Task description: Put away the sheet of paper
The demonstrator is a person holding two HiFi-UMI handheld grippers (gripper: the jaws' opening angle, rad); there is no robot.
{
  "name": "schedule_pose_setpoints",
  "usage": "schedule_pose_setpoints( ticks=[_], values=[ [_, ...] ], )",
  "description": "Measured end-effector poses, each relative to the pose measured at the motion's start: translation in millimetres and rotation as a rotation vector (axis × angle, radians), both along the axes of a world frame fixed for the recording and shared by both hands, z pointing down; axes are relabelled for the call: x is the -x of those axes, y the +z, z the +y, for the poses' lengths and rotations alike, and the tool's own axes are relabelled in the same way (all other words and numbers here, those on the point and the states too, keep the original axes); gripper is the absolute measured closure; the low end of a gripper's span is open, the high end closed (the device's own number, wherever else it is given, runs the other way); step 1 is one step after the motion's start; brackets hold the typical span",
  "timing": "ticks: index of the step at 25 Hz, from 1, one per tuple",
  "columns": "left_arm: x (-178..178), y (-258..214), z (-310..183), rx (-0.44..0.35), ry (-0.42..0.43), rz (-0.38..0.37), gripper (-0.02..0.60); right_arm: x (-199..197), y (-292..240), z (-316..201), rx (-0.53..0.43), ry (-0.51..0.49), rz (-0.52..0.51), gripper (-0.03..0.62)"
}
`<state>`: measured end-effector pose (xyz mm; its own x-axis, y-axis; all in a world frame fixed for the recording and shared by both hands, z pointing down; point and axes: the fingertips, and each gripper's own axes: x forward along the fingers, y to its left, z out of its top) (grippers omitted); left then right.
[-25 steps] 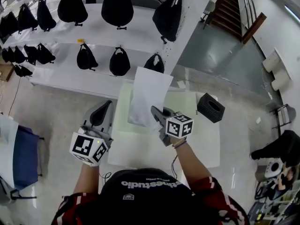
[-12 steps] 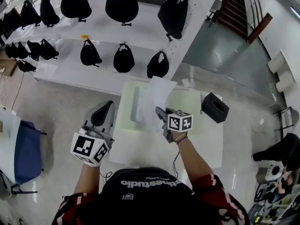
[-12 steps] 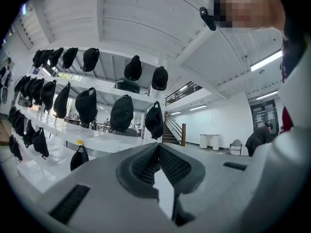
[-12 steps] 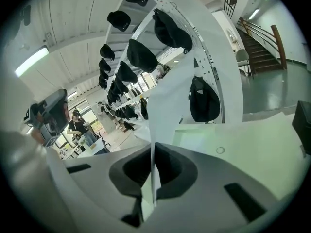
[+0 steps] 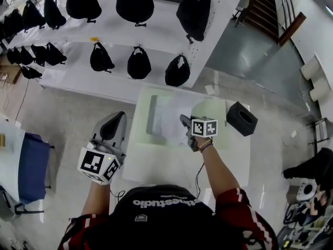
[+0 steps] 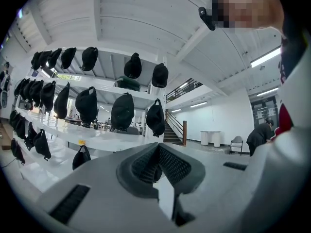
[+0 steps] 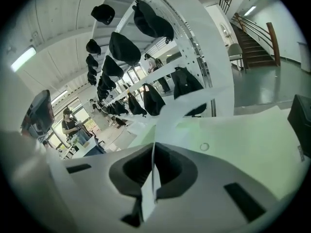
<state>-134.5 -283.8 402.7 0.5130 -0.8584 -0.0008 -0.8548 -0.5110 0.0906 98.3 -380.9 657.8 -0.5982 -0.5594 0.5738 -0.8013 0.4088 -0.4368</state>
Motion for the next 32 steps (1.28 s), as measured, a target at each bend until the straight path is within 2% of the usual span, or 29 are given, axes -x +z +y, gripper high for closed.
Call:
schedule_pose_setpoints(
  ticks=[16, 26, 32],
  values=[
    [-21, -3, -6, -0.009, 0.029, -0.045, 0.578, -70, 44, -7, 0.098, 0.083, 0.049, 0.591],
    [-33, -3, -8, 0.000, 0.033, -0.053, 0.578, -76, 68, 14, 0.168, 0.078, 0.009, 0.591],
    [-39, -2, -9, -0.002, 0.044, -0.057, 0.578, -83, 79, 24, 0.196, 0.080, 0.023, 0.591]
  ],
)
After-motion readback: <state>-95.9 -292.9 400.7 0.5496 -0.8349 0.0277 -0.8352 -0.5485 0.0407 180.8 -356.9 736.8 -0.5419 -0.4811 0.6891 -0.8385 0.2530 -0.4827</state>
